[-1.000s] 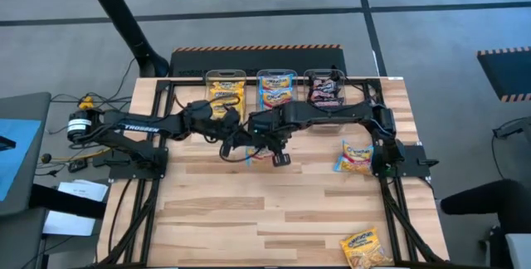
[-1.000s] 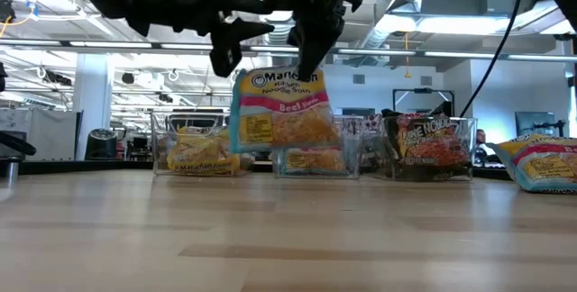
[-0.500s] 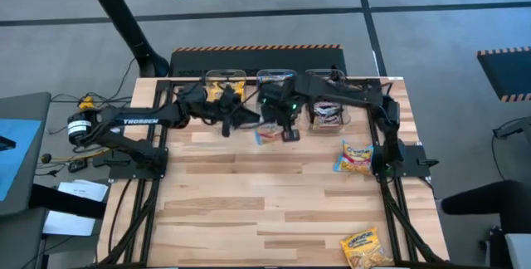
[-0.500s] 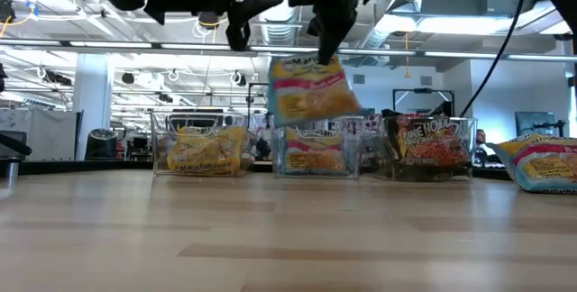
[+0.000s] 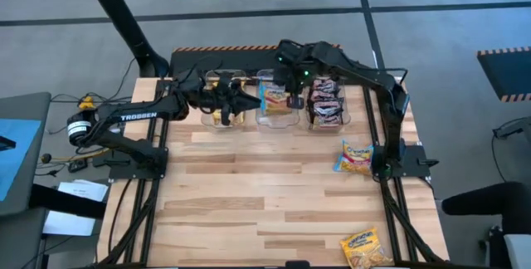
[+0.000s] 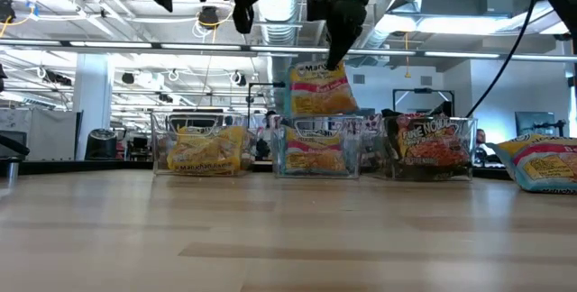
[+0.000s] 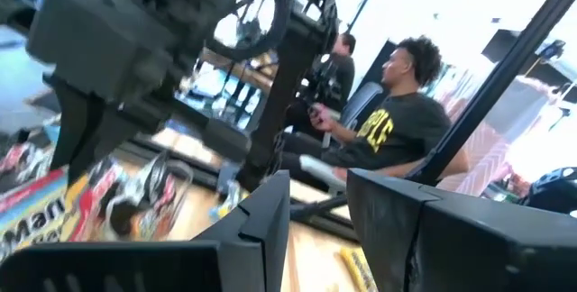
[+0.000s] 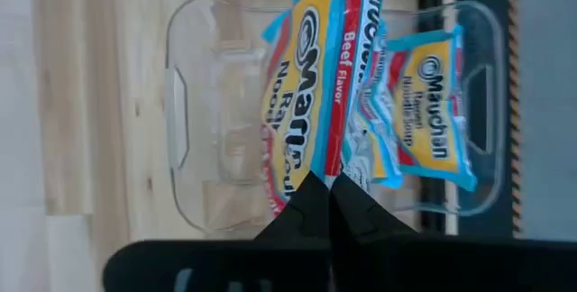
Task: Sort Maruchan noodles
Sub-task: Put the blue noodle pack into the center transparent bin, then put the yellow noodle pack into the left transparent bin
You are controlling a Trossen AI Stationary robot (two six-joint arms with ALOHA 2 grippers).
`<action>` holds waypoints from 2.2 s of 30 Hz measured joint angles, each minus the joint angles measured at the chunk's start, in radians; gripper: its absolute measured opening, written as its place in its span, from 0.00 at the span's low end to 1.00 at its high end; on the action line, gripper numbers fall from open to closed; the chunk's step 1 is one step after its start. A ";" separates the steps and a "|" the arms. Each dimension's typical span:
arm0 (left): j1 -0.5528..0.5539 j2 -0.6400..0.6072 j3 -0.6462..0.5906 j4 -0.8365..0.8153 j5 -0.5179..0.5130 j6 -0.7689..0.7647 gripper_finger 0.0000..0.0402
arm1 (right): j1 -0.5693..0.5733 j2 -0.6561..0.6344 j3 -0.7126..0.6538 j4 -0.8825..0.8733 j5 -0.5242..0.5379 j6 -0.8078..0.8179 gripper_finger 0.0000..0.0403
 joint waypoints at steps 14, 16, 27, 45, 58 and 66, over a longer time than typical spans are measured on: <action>0.000 0.001 0.000 -0.152 -0.006 0.108 0.25 | -0.006 0.020 -0.087 0.086 -0.061 0.047 0.01; 0.000 0.001 0.000 -0.155 -0.006 0.122 0.25 | -0.007 0.017 -0.116 0.096 -0.061 0.057 0.01; 0.000 0.001 0.000 -0.157 -0.006 0.154 0.25 | -0.015 0.018 -0.282 0.277 -0.060 0.093 0.01; 0.001 0.001 -0.001 -0.160 -0.006 0.152 0.25 | -0.034 0.017 -0.395 0.404 -0.049 0.087 0.03; 0.001 0.002 -0.002 -0.201 -0.003 0.152 0.25 | -0.027 0.017 -0.394 0.403 -0.046 0.091 0.28; 0.001 -0.008 -0.002 -0.203 0.012 0.142 0.25 | -0.027 0.016 -0.316 0.276 -0.046 0.094 0.41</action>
